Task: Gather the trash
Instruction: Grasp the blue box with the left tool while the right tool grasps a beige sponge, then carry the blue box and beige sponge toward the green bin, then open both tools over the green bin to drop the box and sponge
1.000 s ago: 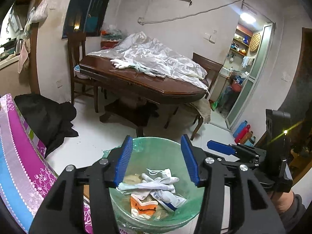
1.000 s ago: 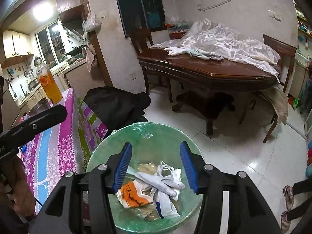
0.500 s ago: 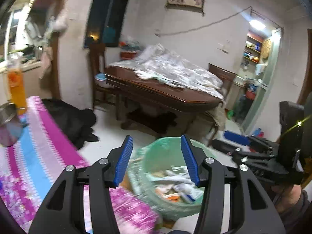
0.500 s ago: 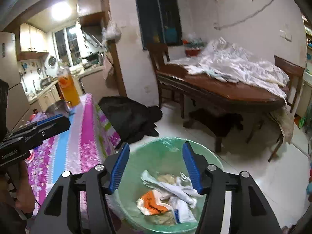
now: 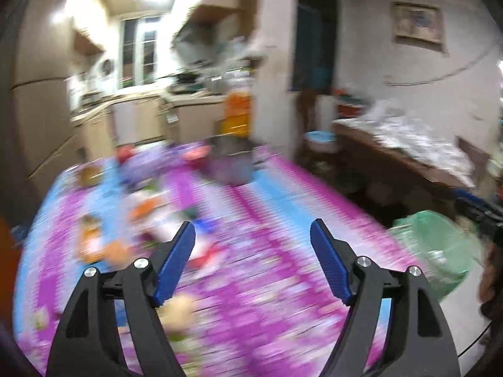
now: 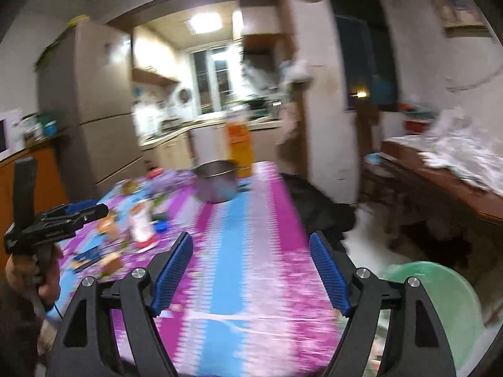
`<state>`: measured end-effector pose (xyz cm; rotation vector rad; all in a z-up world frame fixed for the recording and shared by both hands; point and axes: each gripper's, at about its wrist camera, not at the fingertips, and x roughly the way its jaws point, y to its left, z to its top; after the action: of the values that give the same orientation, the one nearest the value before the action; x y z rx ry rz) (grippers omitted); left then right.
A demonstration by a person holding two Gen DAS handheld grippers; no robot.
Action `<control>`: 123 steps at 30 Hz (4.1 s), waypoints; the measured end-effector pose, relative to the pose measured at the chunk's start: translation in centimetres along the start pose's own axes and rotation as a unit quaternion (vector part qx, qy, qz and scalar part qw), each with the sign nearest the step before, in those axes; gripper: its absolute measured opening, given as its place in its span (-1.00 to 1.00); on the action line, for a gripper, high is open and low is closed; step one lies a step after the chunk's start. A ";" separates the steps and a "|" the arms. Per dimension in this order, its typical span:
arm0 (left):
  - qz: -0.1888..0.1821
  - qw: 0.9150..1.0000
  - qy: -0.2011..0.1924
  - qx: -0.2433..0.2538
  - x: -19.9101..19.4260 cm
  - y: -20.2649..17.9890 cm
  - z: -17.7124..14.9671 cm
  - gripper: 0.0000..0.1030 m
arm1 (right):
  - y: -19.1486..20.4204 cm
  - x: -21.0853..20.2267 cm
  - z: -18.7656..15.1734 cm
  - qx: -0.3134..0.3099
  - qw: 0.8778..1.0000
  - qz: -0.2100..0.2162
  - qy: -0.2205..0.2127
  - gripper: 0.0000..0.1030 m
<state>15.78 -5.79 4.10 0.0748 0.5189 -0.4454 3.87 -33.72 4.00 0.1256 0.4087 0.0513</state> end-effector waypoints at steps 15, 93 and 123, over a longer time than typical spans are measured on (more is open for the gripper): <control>0.045 0.987 0.151 -0.034 0.4 18.2 -8.3 0.64 | 22.0 15.3 -3.7 -0.187 0.938 0.242 0.164 0.61; -0.223 0.967 0.001 0.123 6.2 -30.2 3.4 0.05 | -20.2 -11.9 -0.4 0.097 0.953 -0.284 0.048 0.01; -0.223 0.954 0.132 0.150 14.6 -41.0 -0.8 0.05 | -29.8 -7.1 -7.9 0.188 0.925 -0.293 0.154 0.01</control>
<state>9.14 -48.32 -2.09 0.3163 0.7310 -0.9641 -5.03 -62.89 -4.35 0.3735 0.7566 -0.6086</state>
